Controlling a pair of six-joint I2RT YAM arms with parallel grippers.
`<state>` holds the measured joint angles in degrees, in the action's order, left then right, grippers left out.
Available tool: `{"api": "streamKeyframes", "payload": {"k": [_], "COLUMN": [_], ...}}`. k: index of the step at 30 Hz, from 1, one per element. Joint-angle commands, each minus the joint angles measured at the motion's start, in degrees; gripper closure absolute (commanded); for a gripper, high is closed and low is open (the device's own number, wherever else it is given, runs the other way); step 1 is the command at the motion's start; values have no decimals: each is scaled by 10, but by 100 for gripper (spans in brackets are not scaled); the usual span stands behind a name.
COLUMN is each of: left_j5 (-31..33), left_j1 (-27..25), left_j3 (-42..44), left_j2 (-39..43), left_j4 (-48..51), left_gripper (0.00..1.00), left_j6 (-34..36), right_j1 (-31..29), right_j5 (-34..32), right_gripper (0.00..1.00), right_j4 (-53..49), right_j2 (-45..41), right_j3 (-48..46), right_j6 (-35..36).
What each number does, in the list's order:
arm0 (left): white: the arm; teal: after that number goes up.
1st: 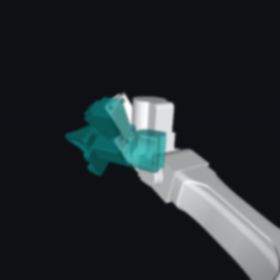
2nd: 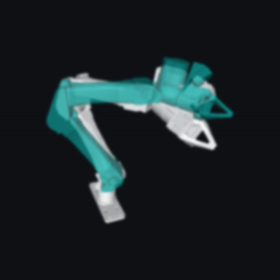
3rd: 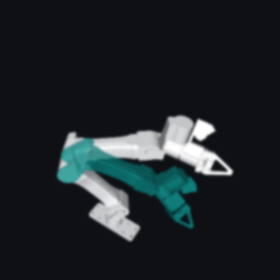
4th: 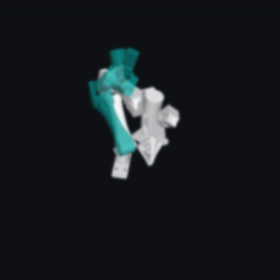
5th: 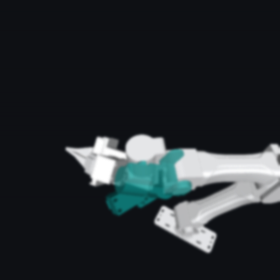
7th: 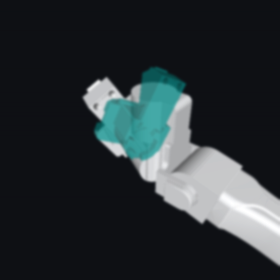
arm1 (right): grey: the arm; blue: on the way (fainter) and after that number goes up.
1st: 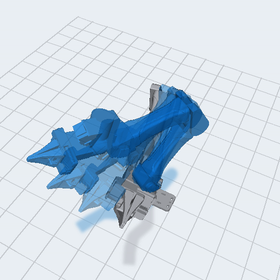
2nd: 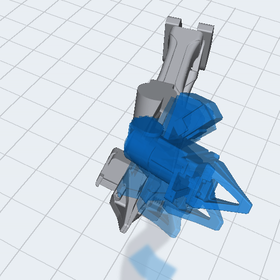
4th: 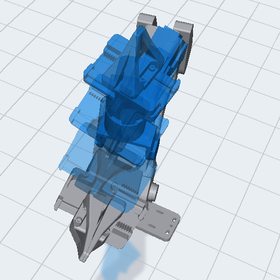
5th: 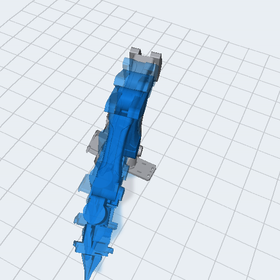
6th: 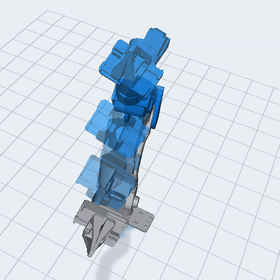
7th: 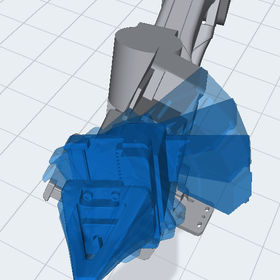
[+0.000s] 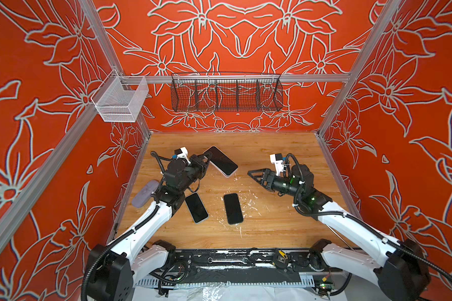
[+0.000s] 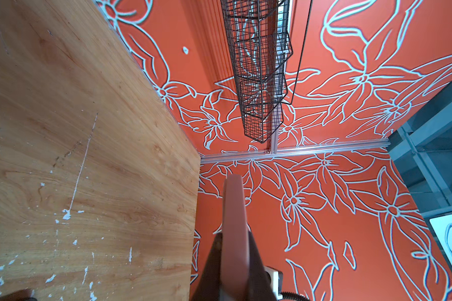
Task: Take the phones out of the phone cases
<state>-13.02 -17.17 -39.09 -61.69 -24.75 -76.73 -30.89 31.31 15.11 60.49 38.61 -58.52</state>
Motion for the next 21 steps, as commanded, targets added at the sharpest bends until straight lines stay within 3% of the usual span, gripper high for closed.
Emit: {"api": "streamKeyframes", "payload": {"k": [1,21], "left_j5": [-16,-40], "left_j1": [5,4], "left_j3": [1,0], "left_j2": [-7,-35], "left_j4": [-77,-114], "left_gripper": [100,100], "left_j6": [-29,-52], "right_j1": [-5,-51], "right_j5": [-2,21], "right_gripper": [12,15], "right_j4": [29,136], "right_j2": [4,113], "right_j3": [-5,34], "right_j6": [-12,-13]}}
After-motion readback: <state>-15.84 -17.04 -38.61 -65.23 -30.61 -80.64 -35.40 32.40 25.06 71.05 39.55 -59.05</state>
